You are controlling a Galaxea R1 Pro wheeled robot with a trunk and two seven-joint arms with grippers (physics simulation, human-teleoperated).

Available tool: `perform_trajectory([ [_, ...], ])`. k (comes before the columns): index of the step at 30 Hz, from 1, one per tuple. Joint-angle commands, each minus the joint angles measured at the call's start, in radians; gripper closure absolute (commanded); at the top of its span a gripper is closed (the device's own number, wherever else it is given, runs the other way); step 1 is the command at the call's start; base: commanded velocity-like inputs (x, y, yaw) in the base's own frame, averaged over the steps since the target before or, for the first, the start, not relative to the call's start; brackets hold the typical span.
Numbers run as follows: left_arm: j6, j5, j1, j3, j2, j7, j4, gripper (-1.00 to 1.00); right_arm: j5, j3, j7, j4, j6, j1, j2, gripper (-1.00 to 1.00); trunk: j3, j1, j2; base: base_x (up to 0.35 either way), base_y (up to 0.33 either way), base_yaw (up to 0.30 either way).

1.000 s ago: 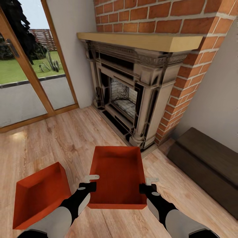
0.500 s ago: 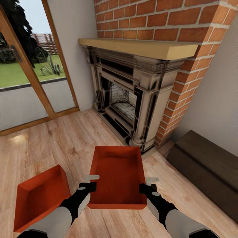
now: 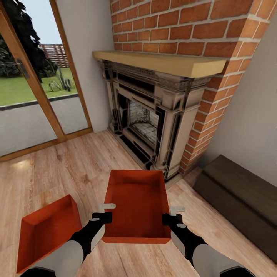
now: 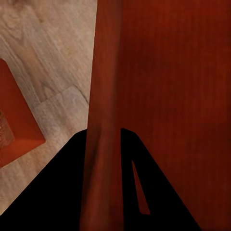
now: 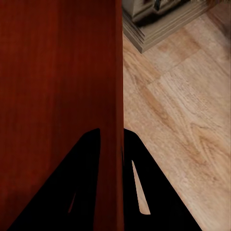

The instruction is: Move the two storage containers from the living room to the garage. In the garage, place one container on the floor and stack the other container on top of it (either order is fine).

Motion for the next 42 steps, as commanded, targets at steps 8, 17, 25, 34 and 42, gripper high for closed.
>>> perform_trajectory([
  [8, 0.005, 0.011, -0.001, -0.002, 0.002, 0.006, -0.004, 1.0, -0.015, -0.001, -0.054, 0.004, -0.004, 0.0, -0.002, 1.0, 0.037, -0.031, 0.056, 0.0, 0.0, 0.0],
  [17, 0.004, 0.011, -0.001, 0.004, 0.003, 0.006, -0.004, 1.0, -0.017, -0.001, -0.054, 0.003, -0.004, 0.0, -0.002, 1.0, 0.079, -0.065, 0.119, 0.0, 0.0, 0.0],
  [25, 0.005, 0.01, -0.001, 0.067, 0.003, 0.005, -0.006, 1.0, -0.017, -0.001, -0.054, 0.003, -0.004, 0.0, -0.002, 1.0, 0.117, -0.096, 0.175, 0.0, 0.0, 0.0],
  [34, 0.005, 0.009, -0.001, 0.073, 0.002, 0.005, -0.006, 1.0, -0.017, -0.001, -0.054, 0.003, -0.003, 0.0, -0.002, 1.0, 0.159, -0.13, 0.238, 0.0, 0.0, 0.0],
  [42, 0.005, 0.008, -0.001, 0.072, 0.001, 0.006, -0.004, 1.0, -0.017, -0.001, -0.054, 0.003, -0.002, 0.0, -0.002, 1.0, 0.196, -0.161, 0.294, 0.0, 0.0, 0.0],
])
